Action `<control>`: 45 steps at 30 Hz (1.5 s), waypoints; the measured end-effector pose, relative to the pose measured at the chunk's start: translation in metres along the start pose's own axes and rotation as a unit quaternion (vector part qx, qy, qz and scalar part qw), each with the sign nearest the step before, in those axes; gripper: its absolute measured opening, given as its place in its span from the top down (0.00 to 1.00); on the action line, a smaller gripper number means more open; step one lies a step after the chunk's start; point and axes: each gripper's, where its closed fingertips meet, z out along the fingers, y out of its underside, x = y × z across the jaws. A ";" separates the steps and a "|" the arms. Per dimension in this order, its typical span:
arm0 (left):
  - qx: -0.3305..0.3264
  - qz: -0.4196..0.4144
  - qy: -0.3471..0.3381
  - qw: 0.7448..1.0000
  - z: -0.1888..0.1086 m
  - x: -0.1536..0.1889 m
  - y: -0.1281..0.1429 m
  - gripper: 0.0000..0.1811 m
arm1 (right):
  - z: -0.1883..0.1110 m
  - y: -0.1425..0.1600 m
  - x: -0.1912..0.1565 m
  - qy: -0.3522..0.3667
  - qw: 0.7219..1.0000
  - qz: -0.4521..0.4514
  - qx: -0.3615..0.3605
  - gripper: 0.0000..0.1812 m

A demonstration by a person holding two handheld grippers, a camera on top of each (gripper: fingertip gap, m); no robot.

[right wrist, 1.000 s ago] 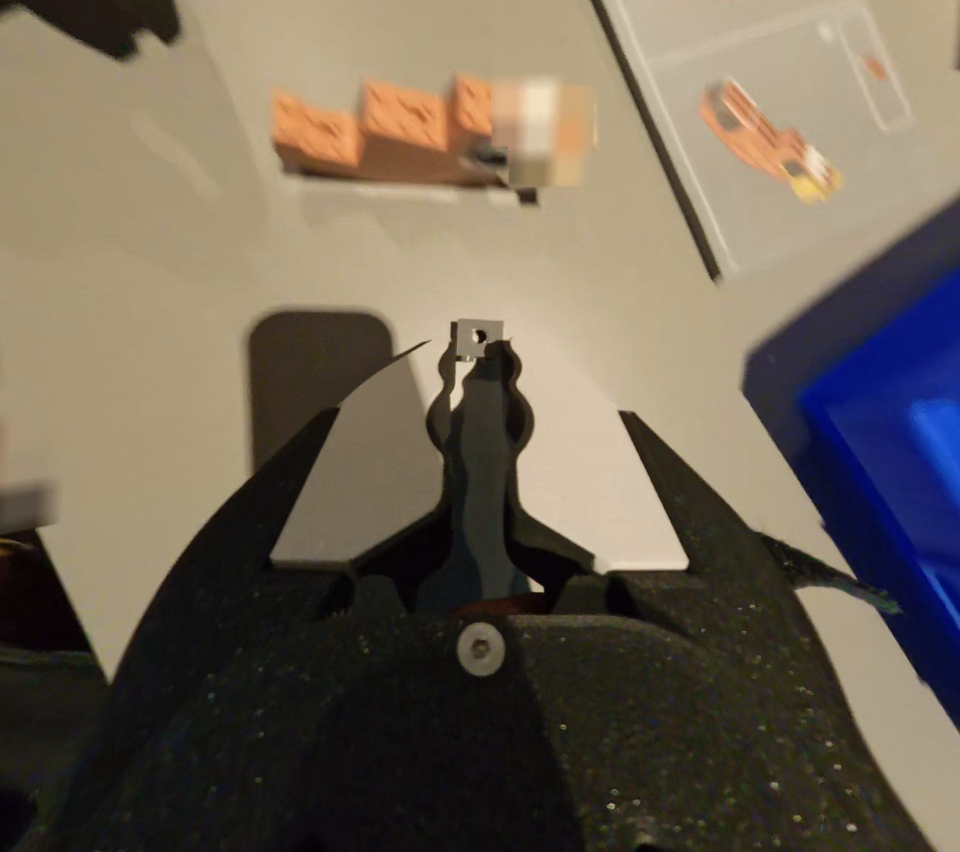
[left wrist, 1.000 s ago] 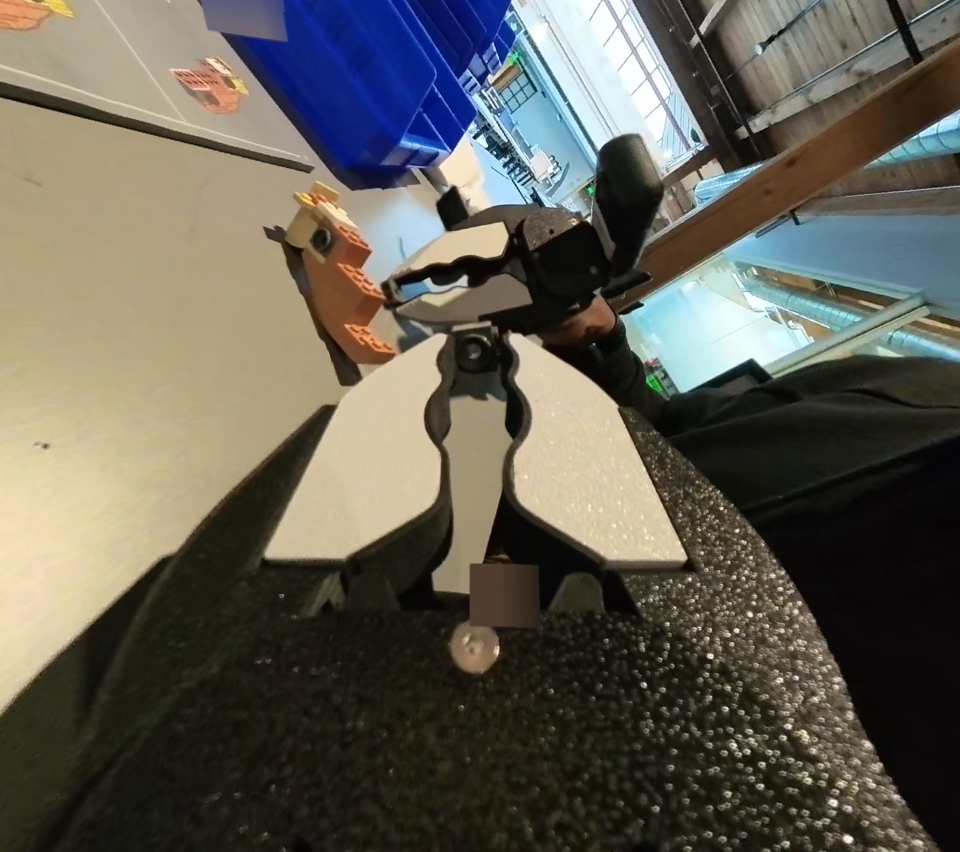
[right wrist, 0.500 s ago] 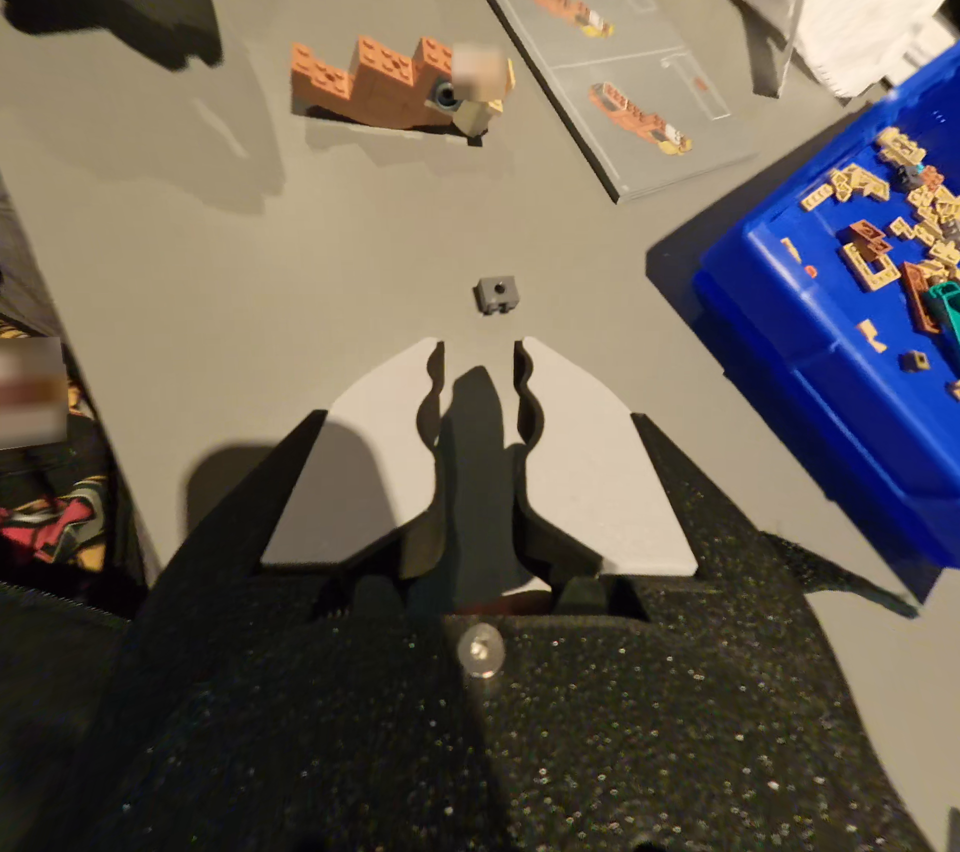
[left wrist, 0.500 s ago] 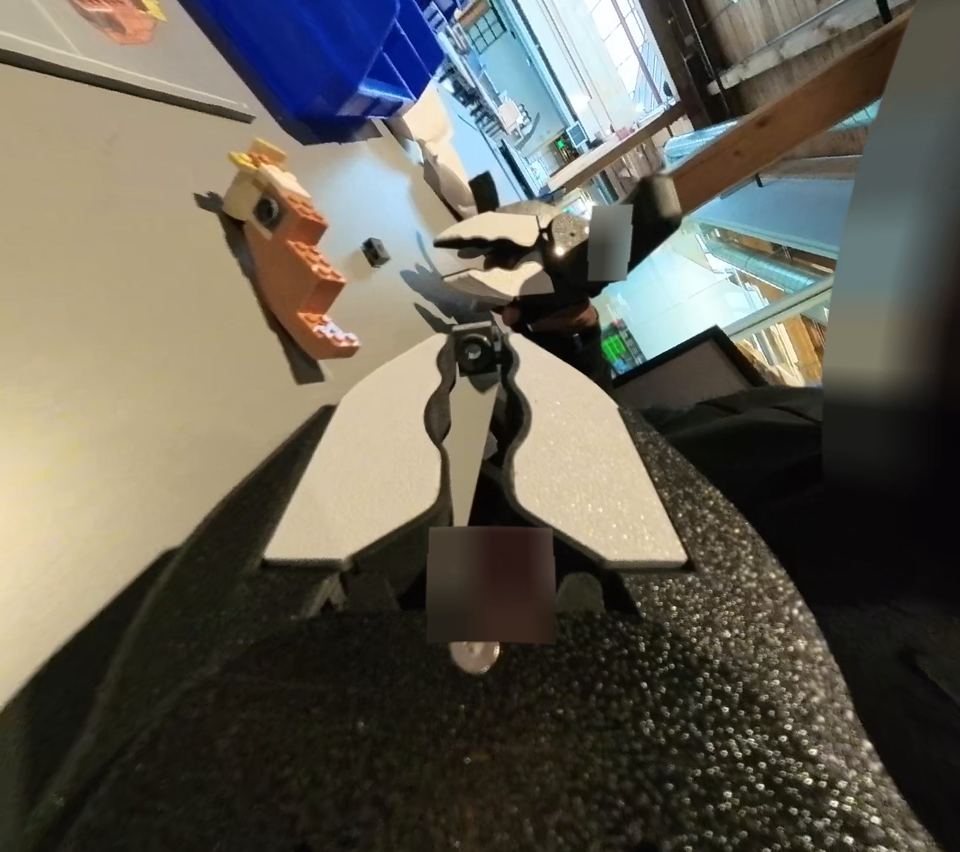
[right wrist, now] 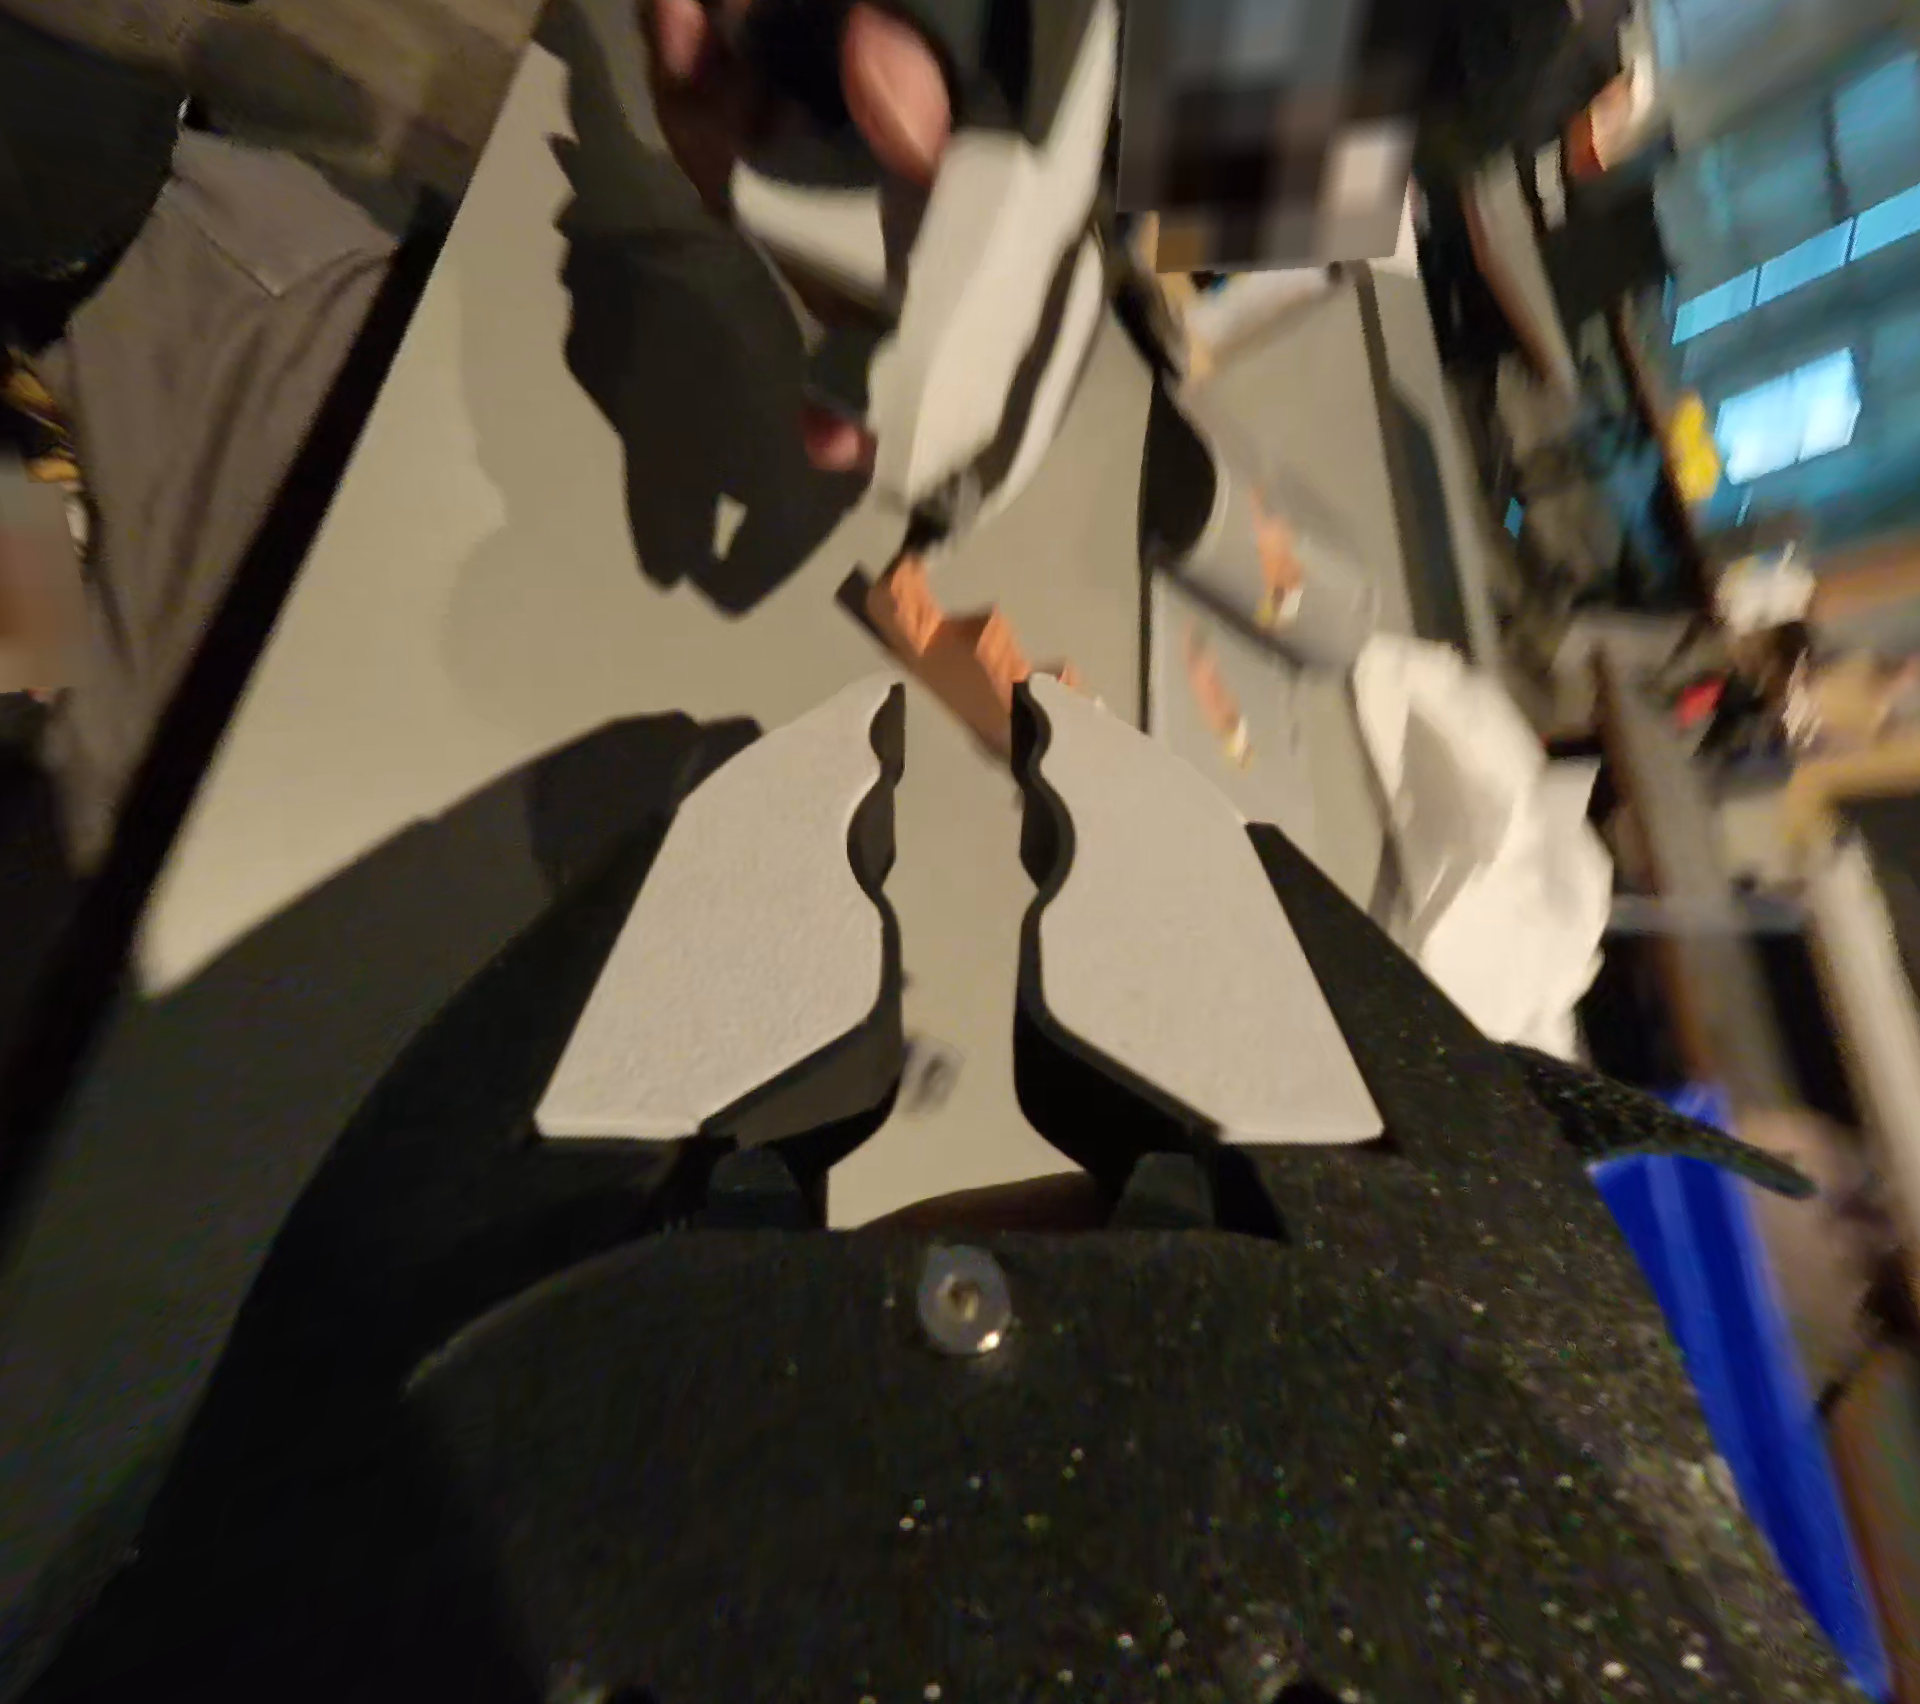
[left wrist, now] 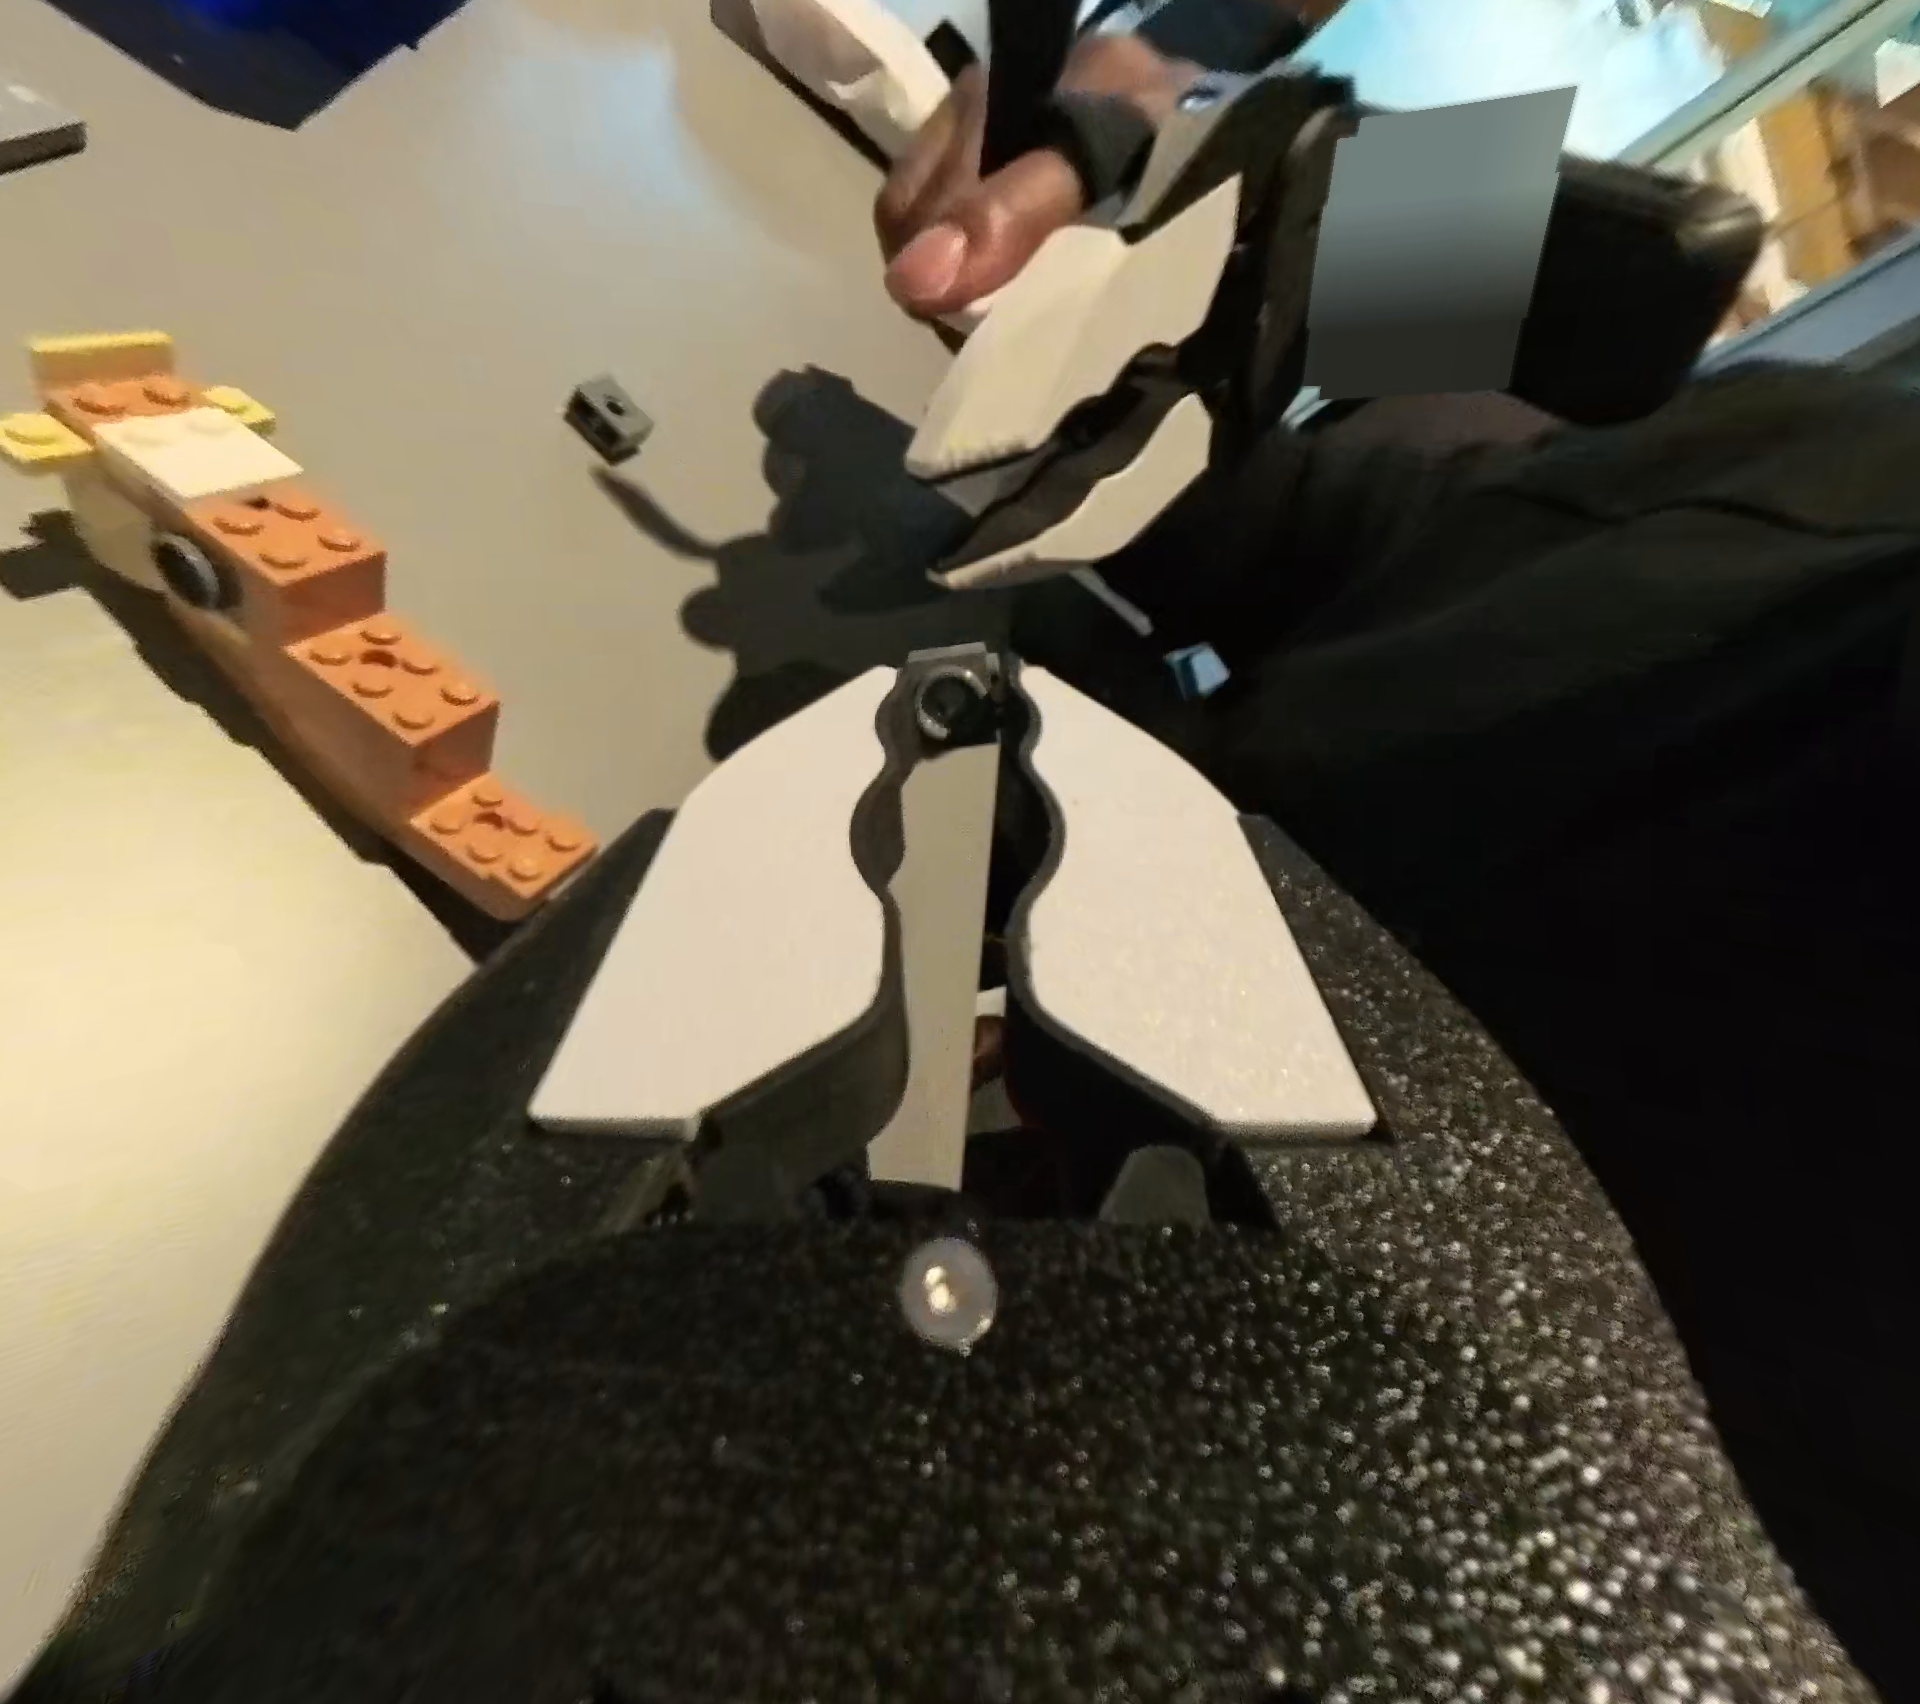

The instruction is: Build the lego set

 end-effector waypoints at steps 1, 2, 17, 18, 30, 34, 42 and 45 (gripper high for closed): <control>-0.007 0.005 -0.002 1.000 0.000 -0.001 0.000 0.92 | 0.007 -0.006 0.002 -0.008 1.000 -0.025 0.011 0.90; -0.013 0.009 -0.003 1.000 -0.001 -0.004 0.000 0.92 | 0.013 -0.011 0.004 -0.018 0.998 -0.049 0.023 0.90; -0.027 -0.037 -0.010 0.999 -0.025 -0.030 0.006 0.91 | 0.066 -0.022 0.001 -0.160 0.961 -0.203 0.100 0.92; -0.028 -0.042 -0.010 0.999 -0.026 -0.032 0.008 0.91 | 0.068 -0.021 0.000 -0.165 0.960 -0.203 0.102 0.94; 0.102 0.140 -0.145 0.974 -0.044 -0.045 -0.014 0.87 | 0.067 -0.017 0.021 -0.186 0.975 0.005 0.120 0.95; 0.108 0.257 -0.221 0.934 -0.047 -0.044 -0.019 0.88 | 0.064 -0.020 0.023 -0.222 0.961 0.083 0.139 0.95; 0.116 0.395 -0.299 0.860 -0.049 -0.037 -0.024 0.94 | 0.067 -0.026 0.028 -0.276 0.926 0.193 0.173 0.95; 0.117 0.389 -0.301 0.863 -0.048 -0.038 -0.024 0.95 | 0.067 -0.024 0.026 -0.285 0.922 0.198 0.173 0.95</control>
